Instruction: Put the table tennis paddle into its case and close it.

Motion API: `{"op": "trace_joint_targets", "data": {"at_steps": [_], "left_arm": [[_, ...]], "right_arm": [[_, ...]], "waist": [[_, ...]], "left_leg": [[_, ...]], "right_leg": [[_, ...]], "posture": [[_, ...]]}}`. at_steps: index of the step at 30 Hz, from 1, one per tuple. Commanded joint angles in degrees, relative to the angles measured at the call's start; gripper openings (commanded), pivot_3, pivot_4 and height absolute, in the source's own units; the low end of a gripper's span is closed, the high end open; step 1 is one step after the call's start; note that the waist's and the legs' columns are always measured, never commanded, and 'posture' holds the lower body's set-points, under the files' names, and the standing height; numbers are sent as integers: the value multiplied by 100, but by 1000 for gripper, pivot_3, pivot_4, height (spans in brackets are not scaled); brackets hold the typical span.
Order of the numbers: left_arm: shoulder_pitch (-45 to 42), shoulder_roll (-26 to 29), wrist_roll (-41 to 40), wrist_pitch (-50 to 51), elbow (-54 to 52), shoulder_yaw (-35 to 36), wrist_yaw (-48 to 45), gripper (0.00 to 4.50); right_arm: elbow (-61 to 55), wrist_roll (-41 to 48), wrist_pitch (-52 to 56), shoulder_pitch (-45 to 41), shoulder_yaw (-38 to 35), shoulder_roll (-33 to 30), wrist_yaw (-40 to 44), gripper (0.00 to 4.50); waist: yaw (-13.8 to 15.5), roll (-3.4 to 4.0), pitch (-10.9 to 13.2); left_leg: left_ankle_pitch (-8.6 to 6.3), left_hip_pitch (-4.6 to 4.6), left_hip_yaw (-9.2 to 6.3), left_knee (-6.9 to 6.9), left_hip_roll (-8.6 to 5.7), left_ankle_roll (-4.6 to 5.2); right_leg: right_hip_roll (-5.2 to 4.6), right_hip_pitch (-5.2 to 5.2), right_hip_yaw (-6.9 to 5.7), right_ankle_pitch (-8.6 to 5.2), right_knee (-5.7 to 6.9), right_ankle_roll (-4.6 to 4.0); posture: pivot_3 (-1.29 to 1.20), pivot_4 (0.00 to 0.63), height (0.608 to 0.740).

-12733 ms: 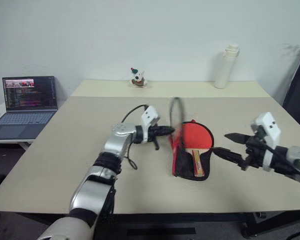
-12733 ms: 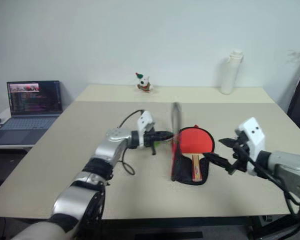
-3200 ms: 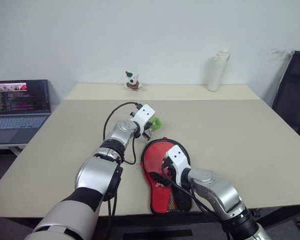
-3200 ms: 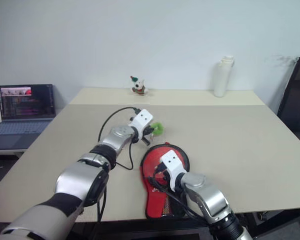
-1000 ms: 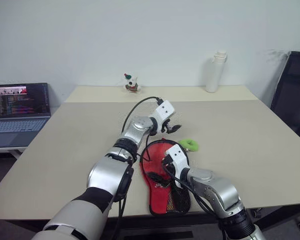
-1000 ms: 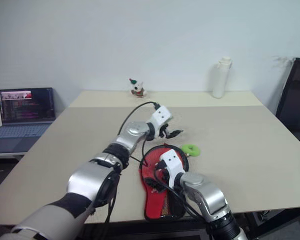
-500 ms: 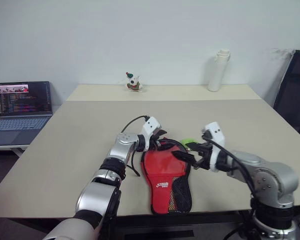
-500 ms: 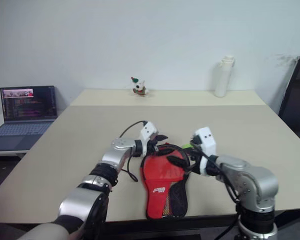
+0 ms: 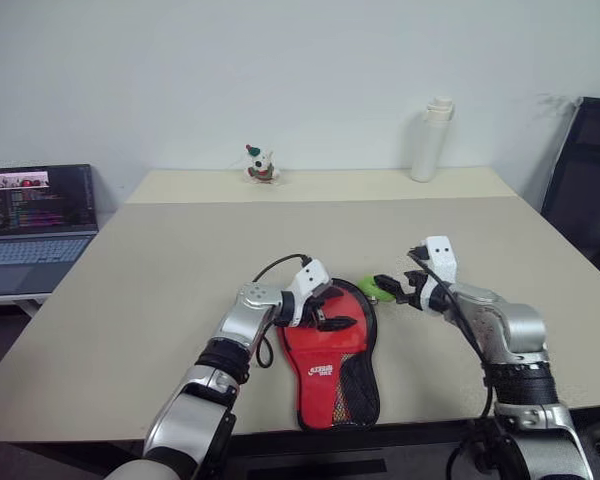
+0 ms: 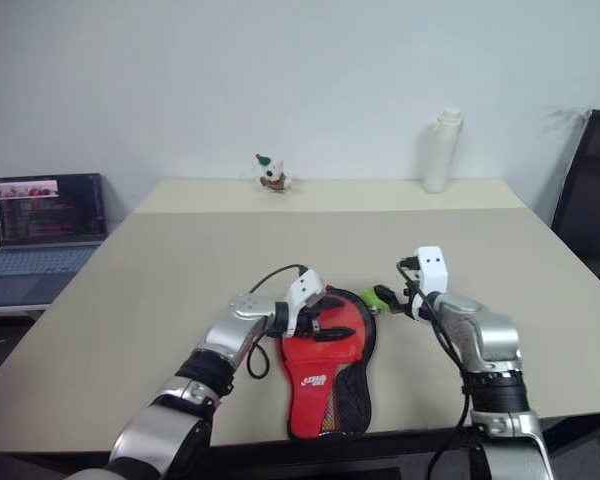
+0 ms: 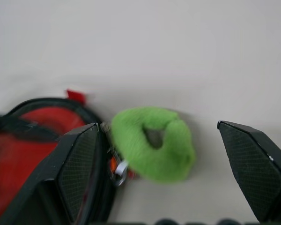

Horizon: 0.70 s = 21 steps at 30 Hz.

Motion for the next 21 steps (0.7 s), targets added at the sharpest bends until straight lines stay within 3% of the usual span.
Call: {"op": "trace_joint_targets", "data": {"at_steps": [1, 9, 10, 12, 21], "left_arm": [[68, 70, -46, 21, -243, -63, 41, 3957], [208, 156, -50, 27, -311, -99, 124, 3957], [211, 159, -49, 11, -293, -107, 138, 3995], [213, 157, -46, -13, -258, -123, 166, 4008], [85, -101, 27, -175, 20, -287, 334, 4008]], "right_arm": [[545, -158, -582, -289, -6, 48, -25, 4500], [1144, -435, -886, -233, 333, 89, 121, 4500], [1126, -448, -867, -210, 366, 98, 128, 4314], [1059, -454, -827, -162, 412, 103, 133, 3898], [736, -460, -665, 3, 450, 159, 101, 708]], "waist": [[1, 1, 1], [0, 2, 1], [0, 2, 1], [0, 3, 1], [4, 4, -1]], "left_leg": [[0, 0, 1, 0, 1, 0], [0, 0, -1, 0, 3, 0], [0, 1, -2, 0, 3, 0], [0, 3, -3, 1, 3, 0], [0, 4, -3, 3, 3, 0]], "right_leg": [[-2, 0, 0, 0, 0, 0], [-7, 1, 1, 1, 1, -2], [-7, 1, 1, 1, 2, -2], [-6, 2, 0, 1, 4, -1], [-8, 7, -1, -3, 4, 6]], "posture": [[0, 150, 740], [0, 150, 740], [0, 150, 740], [0, 150, 740], [0, 150, 740]]}}
